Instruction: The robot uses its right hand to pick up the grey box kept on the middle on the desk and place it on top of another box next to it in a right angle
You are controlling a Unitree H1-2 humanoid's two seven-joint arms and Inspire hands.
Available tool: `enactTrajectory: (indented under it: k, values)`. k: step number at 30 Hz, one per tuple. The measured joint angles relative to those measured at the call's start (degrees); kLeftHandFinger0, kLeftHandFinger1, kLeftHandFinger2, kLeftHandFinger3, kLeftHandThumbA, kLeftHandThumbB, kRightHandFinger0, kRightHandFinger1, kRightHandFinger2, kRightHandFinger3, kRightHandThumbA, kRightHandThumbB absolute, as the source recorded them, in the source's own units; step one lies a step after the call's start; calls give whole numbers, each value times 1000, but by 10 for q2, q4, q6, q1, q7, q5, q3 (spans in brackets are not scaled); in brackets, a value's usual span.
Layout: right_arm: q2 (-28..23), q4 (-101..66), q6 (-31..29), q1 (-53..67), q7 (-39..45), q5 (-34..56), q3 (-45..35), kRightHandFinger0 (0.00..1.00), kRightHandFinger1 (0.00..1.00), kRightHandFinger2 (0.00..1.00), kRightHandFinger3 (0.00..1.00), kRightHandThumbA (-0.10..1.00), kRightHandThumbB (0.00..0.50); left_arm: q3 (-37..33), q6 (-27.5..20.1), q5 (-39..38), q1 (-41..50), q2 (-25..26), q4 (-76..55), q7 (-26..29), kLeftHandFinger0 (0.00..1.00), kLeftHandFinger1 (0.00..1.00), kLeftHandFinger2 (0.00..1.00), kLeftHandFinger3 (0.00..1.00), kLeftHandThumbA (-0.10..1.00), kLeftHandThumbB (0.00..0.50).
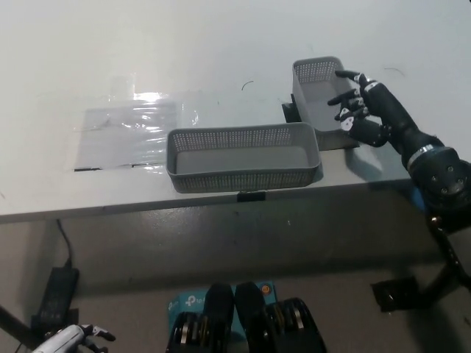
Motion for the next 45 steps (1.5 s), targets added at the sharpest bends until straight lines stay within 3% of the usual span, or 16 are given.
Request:
enactTrajectory:
  k: [2, 5, 6, 10, 12, 13, 14, 15, 16, 18, 24, 25, 31, 38, 40, 45]
  values:
    - [-3, -3, -5, -1, 3, -6, 1, 409, 454, 564, 882, 28, 222, 1, 0, 0, 4, 0, 0, 0, 411, 395, 548, 706, 372, 347]
    - [-8, -7, -11, -1, 11, -17, 10, 443, 476, 576, 878, 6, 220, 1, 0, 2, 5, 0, 0, 0, 416, 407, 544, 742, 389, 352]
    - [-9, -8, -13, -1, 13, -20, 13, 441, 464, 558, 859, 13, 222, 1, 0, 2, 5, 0, 0, 0, 435, 431, 572, 726, 334, 333]
    - [-12, -6, -25, -7, 24, -31, 21, 416, 440, 540, 855, 55, 220, 3, 1, 2, 4, -1, -6, 0, 437, 431, 581, 710, 346, 334]
    - [-13, 0, -31, -15, 28, -40, 27, 523, 569, 676, 931, 146, 249, 4, 1, 3, 4, -1, -8, 0, 433, 418, 574, 695, 359, 340]
    - [-15, 3, -33, -20, 32, -44, 33, 679, 787, 841, 1000, 263, 319, 4, 1, 3, 3, -1, -8, 0, 487, 459, 620, 717, 368, 336]
    - [-18, 7, -36, -26, 37, -51, 41, 786, 881, 866, 1000, 289, 296, 4, 1, 3, 3, -1, -8, 0, 509, 471, 639, 727, 371, 334]
    - [-23, 16, -40, -36, 46, -58, 57, 834, 973, 936, 1000, 298, 310, 3, 2, 3, 2, -1, -8, 0, 488, 456, 619, 722, 369, 332]
    - [-28, 24, -43, -45, 52, -65, 70, 906, 1000, 1000, 1000, 350, 326, 3, 2, 4, 1, -1, -8, -1, 470, 444, 606, 709, 358, 325]
    - [-39, 33, -43, -61, 68, -81, 99, 1000, 1000, 1000, 1000, 355, 344, 3, 2, 4, -1, -1, -8, -1, 464, 438, 595, 688, 337, 314]
    - [-55, 47, -44, -85, 110, -117, 150, 1000, 1000, 1000, 1000, 389, 336, 3, 1, 4, -1, -1, -8, -5, 432, 410, 571, 681, 343, 325]
    - [-56, 51, -44, -86, 115, -124, 156, 1000, 1000, 1000, 1000, 415, 363, 3, 1, 4, -1, -1, -8, -6, 439, 412, 563, 672, 330, 321]
    - [-62, 77, -45, -93, 140, -160, 180, 1000, 1000, 1000, 1000, 423, 402, 3, 1, 5, -1, -1, -8, -7, 428, 397, 556, 718, 353, 330]
    - [-66, 106, -58, -105, 161, -188, 190, 1000, 1000, 1000, 1000, 355, 369, 5, 2, 5, -1, -1, -15, -7, 452, 424, 560, 682, 356, 335]
    - [-66, 108, -61, -105, 164, -192, 191, 1000, 1000, 1000, 1000, 367, 353, 6, 2, 5, 0, -1, -15, -7, 486, 448, 604, 709, 361, 328]
    - [-66, 129, -77, -105, 172, -205, 195, 1000, 1000, 1000, 1000, 317, 308, 8, 3, 5, 0, -1, -15, -7, 478, 431, 560, 715, 361, 341]
